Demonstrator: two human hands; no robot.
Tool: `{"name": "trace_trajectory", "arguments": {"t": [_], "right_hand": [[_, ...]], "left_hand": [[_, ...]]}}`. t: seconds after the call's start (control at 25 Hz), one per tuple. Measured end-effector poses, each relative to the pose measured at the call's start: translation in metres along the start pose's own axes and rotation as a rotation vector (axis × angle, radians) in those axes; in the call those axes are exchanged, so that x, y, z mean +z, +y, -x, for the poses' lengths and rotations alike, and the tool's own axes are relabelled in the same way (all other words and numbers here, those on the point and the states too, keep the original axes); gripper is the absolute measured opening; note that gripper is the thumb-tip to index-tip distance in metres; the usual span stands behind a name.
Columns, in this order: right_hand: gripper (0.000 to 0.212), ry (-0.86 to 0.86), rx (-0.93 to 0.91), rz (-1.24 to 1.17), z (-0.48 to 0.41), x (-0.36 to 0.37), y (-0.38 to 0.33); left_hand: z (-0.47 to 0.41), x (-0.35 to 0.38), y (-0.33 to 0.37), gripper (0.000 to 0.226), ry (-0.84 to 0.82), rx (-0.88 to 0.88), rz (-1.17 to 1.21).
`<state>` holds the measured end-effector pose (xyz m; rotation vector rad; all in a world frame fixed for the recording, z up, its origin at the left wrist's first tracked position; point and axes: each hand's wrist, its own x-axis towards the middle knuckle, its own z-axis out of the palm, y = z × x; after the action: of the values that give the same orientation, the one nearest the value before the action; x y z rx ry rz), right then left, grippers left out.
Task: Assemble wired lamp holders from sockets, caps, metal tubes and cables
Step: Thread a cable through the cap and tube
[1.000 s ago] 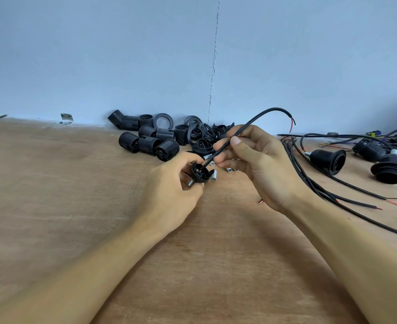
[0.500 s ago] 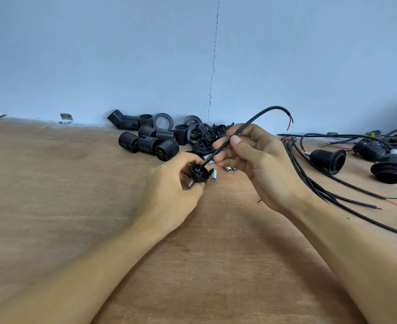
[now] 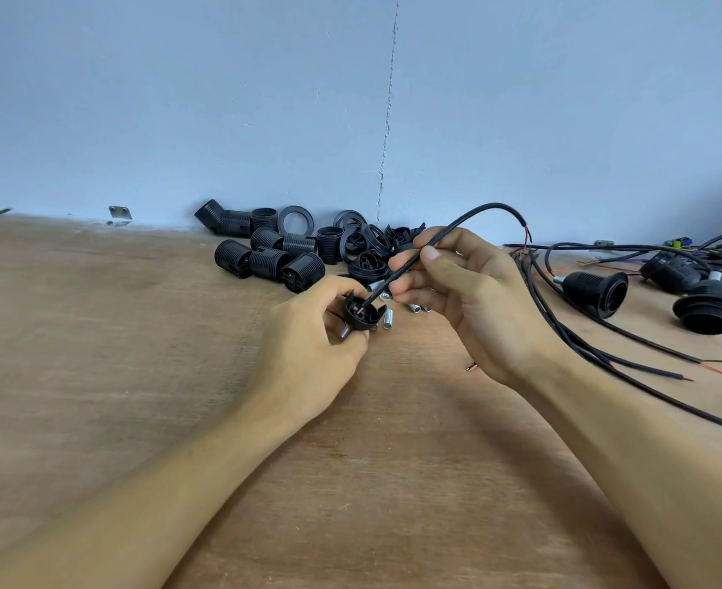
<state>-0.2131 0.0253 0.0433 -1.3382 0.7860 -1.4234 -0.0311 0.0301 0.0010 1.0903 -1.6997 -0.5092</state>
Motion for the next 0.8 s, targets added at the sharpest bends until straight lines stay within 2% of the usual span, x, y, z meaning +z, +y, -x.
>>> {"name": "trace_trajectory", "arguments": {"t": [0.52,0.8], "right_hand": [[0.011,-0.035,-0.166,0.264,0.006,0.008,-0.001],[0.006,0.001,-0.253,0.567,0.013,0.016,0.006]], "left_hand": [[0.0,-0.001,-0.001,0.044,0.016,-0.015,0.045],[0.001,-0.001,-0.001,0.04,0.002,-0.022,0.081]]}}
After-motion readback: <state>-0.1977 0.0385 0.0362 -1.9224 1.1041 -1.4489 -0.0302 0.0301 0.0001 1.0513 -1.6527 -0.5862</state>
